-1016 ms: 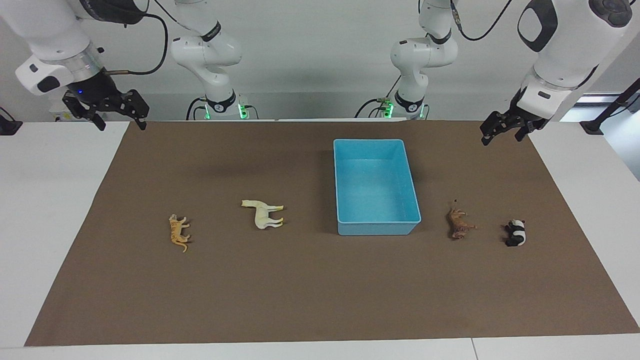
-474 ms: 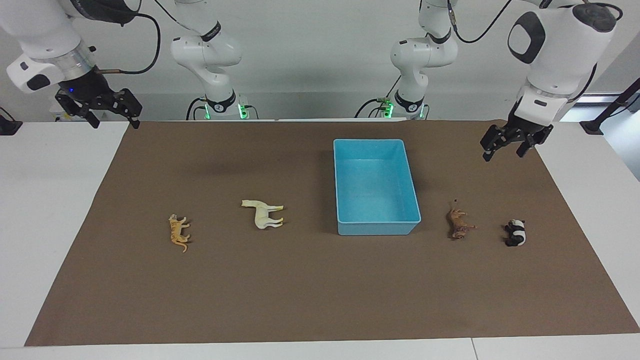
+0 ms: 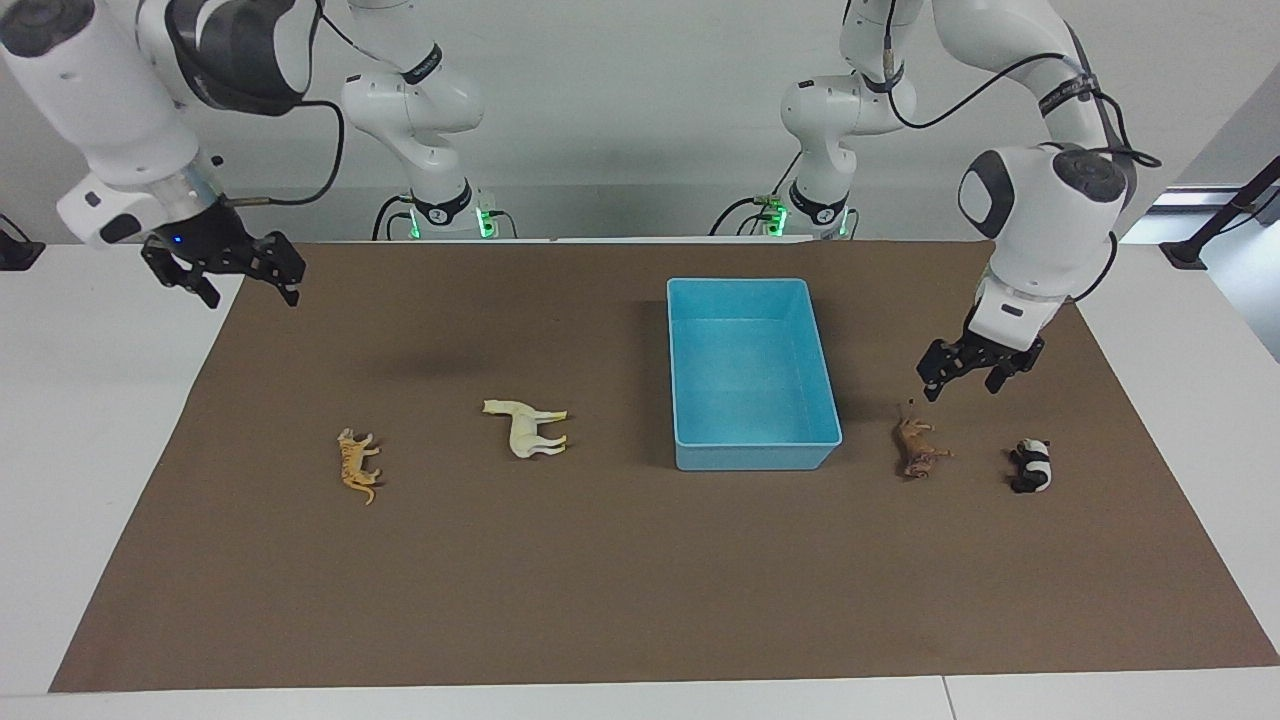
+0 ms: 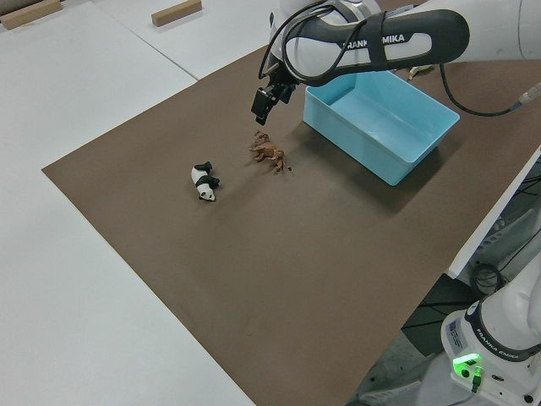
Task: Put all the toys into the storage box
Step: 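Reach the left gripper to the brown horse while the right gripper reaches the tan deer, then close the left gripper on the brown horse while the right gripper grasps the deer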
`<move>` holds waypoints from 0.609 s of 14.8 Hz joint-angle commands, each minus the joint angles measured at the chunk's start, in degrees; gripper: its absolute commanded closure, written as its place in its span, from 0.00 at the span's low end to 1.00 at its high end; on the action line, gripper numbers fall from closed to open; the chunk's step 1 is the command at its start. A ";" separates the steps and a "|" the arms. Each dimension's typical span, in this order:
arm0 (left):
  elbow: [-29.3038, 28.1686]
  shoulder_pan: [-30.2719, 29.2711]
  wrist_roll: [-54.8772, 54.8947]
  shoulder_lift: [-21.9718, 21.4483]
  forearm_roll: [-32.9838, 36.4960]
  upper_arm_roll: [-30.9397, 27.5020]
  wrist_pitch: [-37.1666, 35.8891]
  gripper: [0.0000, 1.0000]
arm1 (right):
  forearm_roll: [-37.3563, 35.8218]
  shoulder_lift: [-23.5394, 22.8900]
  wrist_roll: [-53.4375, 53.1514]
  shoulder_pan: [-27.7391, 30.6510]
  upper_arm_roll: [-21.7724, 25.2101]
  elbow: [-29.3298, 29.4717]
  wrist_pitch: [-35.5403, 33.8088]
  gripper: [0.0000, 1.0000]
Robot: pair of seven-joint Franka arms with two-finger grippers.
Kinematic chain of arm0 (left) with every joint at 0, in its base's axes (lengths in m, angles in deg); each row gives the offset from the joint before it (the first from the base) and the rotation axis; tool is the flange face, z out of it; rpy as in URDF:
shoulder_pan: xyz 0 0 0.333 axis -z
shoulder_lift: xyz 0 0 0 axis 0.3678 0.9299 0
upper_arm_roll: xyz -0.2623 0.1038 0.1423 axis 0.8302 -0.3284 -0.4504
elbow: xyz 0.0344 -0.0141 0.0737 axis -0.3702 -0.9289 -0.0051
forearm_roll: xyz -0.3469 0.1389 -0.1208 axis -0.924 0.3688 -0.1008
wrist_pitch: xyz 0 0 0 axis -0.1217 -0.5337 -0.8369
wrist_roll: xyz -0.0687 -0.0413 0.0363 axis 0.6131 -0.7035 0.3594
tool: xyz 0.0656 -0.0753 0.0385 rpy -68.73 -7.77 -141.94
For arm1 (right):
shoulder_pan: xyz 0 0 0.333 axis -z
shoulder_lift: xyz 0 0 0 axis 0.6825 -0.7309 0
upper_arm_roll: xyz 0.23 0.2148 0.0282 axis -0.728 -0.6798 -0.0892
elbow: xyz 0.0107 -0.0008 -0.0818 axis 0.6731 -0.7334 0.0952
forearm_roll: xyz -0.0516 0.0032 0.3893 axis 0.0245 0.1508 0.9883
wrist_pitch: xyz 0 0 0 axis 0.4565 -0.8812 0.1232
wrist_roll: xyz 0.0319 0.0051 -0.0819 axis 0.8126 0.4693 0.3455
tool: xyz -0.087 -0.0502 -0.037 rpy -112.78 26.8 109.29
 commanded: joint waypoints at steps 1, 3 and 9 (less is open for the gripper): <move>-0.96 0.59 -4.31 2.07 4.84 -0.82 3.14 0.00 | 0.22 -2.84 4.35 0.26 -0.12 -3.45 7.97 0.00; -0.96 0.85 -7.57 4.44 6.35 -0.82 4.90 0.00 | 0.31 -4.15 7.69 0.52 -0.04 -6.71 15.36 0.00; -2.09 0.33 -8.19 6.04 6.36 -0.73 7.89 0.00 | 5.04 -11.35 16.12 1.14 -0.12 -6.73 21.36 0.00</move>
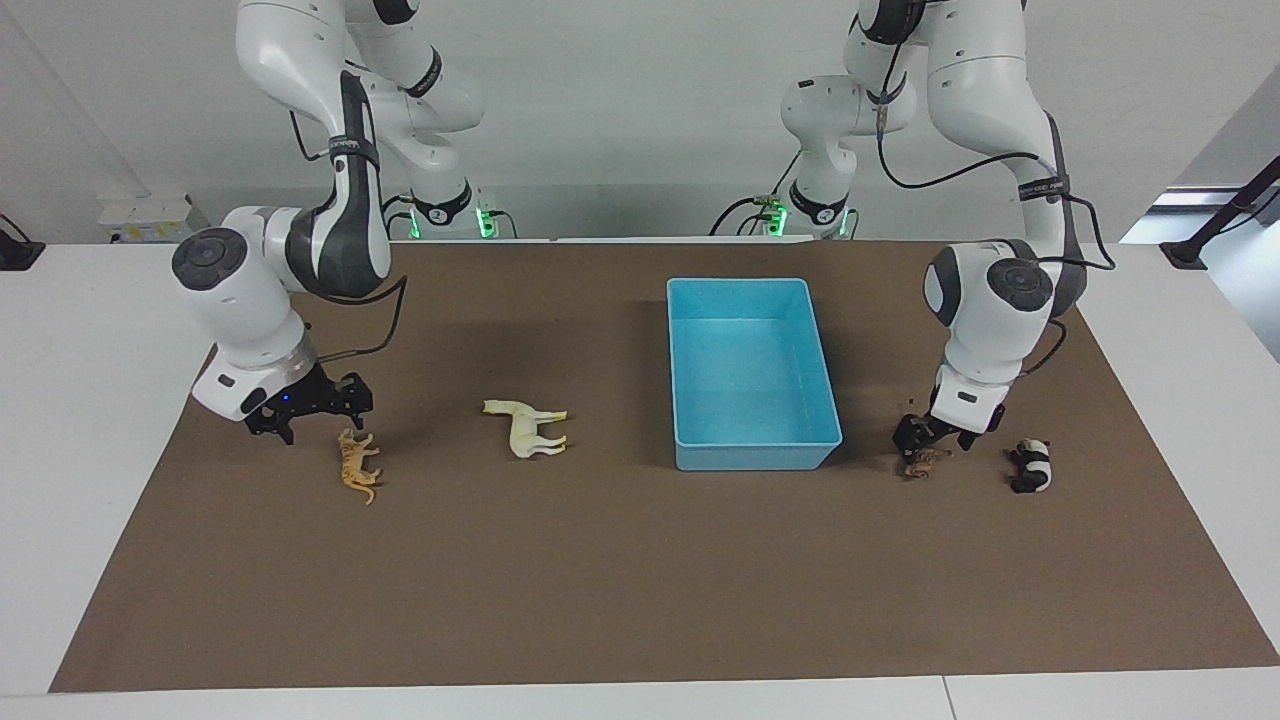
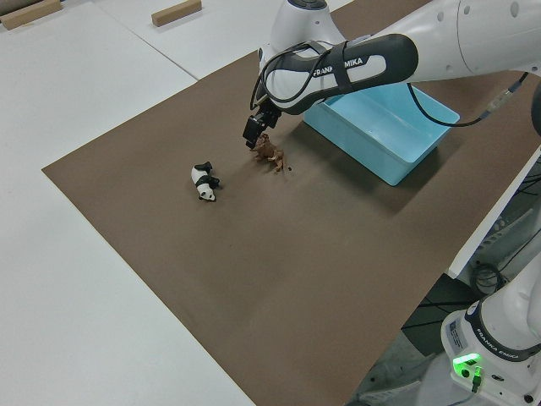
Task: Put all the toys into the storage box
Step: 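Close the left gripper on the brown horse while the right gripper grasps the deer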
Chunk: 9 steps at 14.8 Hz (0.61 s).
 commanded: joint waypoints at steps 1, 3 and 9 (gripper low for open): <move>-2.43 0.37 -1.44 -0.62 1.36 -0.51 2.47 0.00 | 4.72 -3.56 5.43 1.19 -0.36 -0.06 3.59 0.00; -3.49 0.37 -1.17 -0.62 1.36 -0.51 4.05 0.00 | 6.06 -4.71 5.53 1.02 -0.36 0.03 4.91 0.00; -6.83 0.90 -0.91 -1.15 1.36 -0.51 6.16 0.00 | 6.06 -6.30 5.70 0.76 -0.27 -1.28 6.41 0.00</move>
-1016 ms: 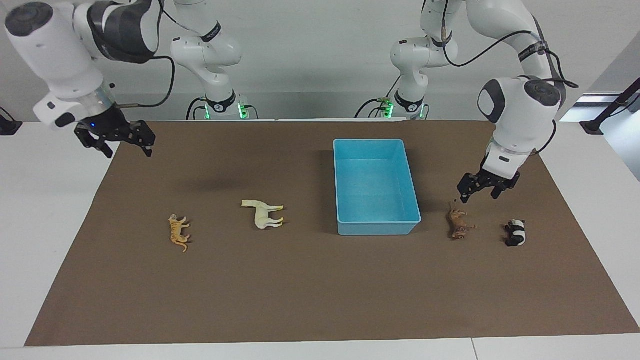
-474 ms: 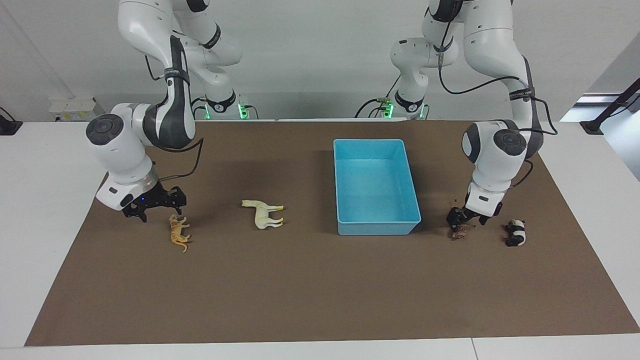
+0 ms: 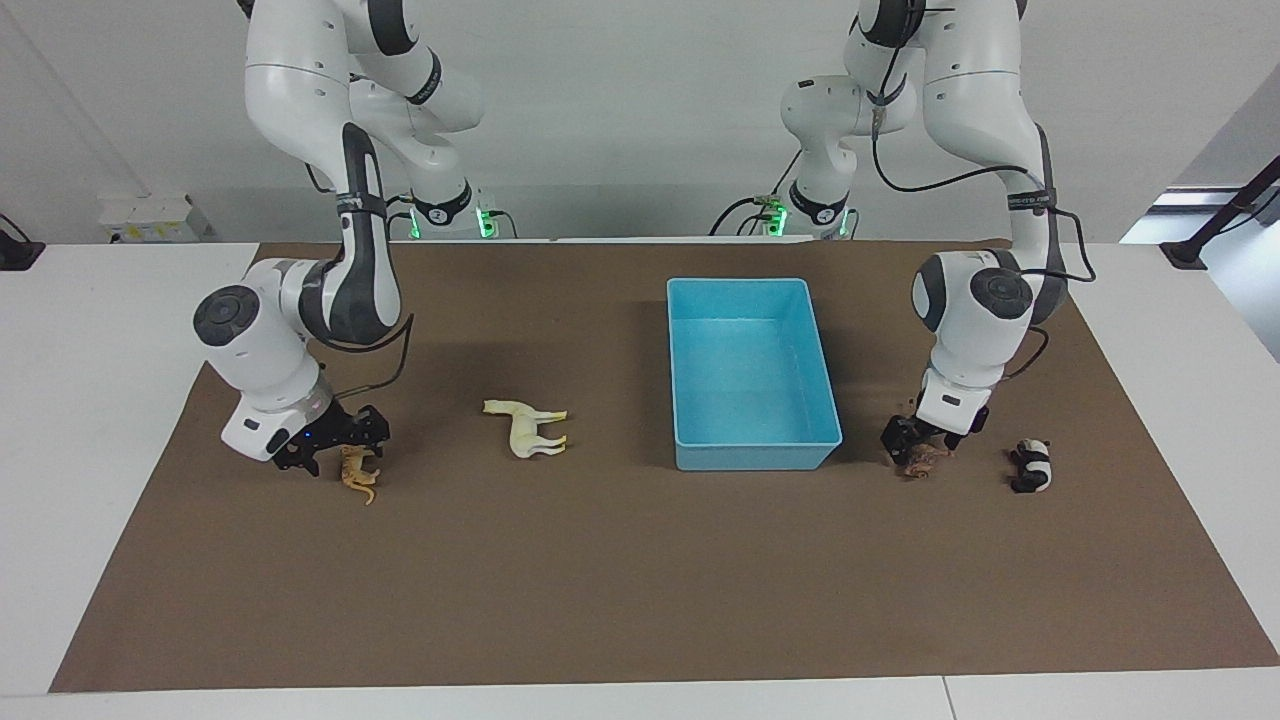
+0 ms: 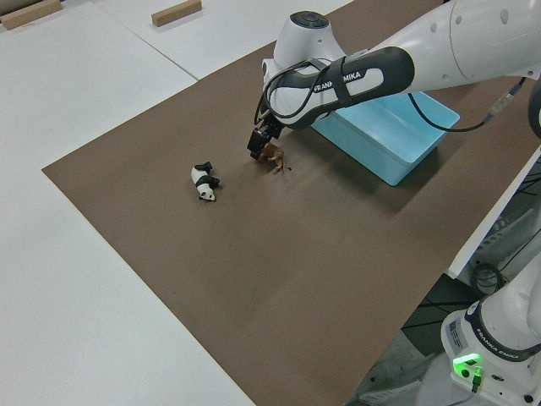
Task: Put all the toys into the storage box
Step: 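Close the left gripper on the brown horse while the right gripper grasps the deer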
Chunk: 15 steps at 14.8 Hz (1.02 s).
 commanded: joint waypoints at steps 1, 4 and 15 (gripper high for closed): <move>-1.64 0.74 -0.71 -1.22 1.33 -0.71 1.48 0.12 | 1.12 -0.25 1.64 0.10 -0.28 -1.65 2.04 0.00; -0.67 0.21 -0.88 -1.04 1.33 -0.71 0.95 1.00 | 1.12 -0.78 1.64 0.36 -0.28 -2.45 2.49 0.09; 18.55 2.48 -1.68 -5.43 0.71 -0.27 -27.66 1.00 | 2.27 1.15 -3.53 0.01 -0.19 1.83 -5.74 1.00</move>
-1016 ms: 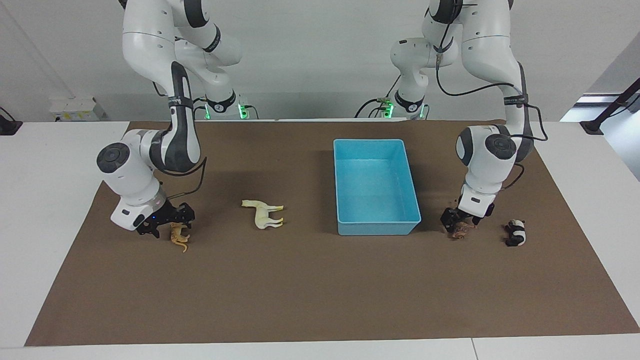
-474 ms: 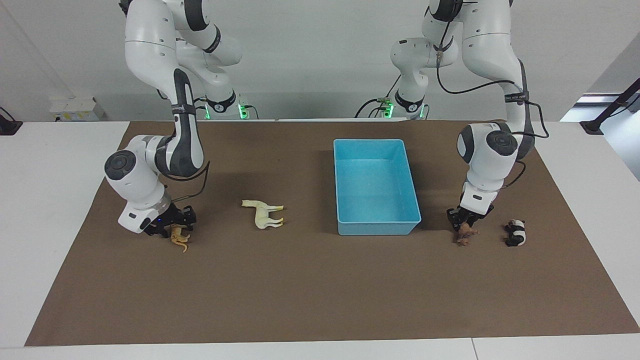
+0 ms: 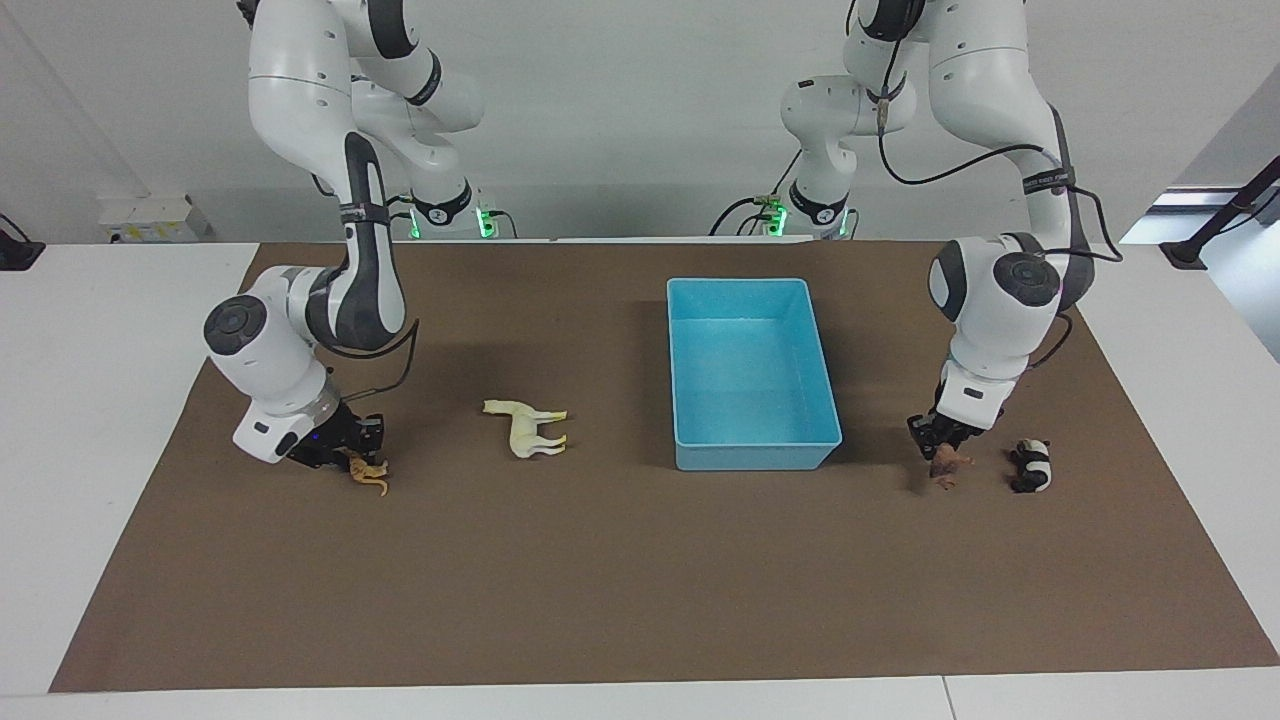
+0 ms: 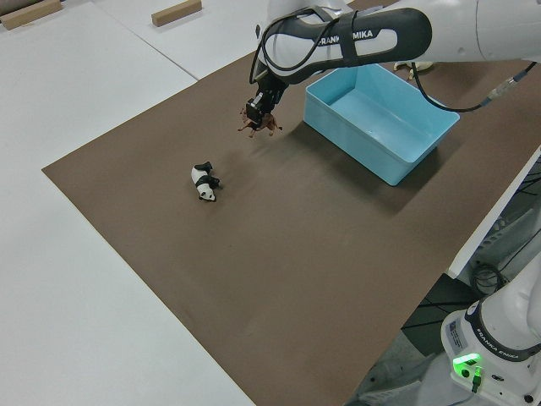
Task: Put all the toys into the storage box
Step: 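Lower the brown horse into the box while the right gripper lifts the deer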
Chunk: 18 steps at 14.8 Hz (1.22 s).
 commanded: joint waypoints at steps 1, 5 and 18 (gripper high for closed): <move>6.49 3.59 -2.67 -3.09 0.31 -0.47 -11.32 1.00 | 0.73 2.12 -3.82 -0.16 -0.12 5.97 -8.81 1.00; 6.33 12.80 -15.12 -9.15 -1.18 -0.20 -18.37 1.00 | -0.06 5.80 -9.19 -0.69 -0.29 16.61 -23.06 1.00; -2.37 15.61 -13.91 -13.82 -1.18 -0.91 -16.98 0.00 | -0.67 12.24 -31.66 -14.90 -0.56 27.09 -36.64 1.00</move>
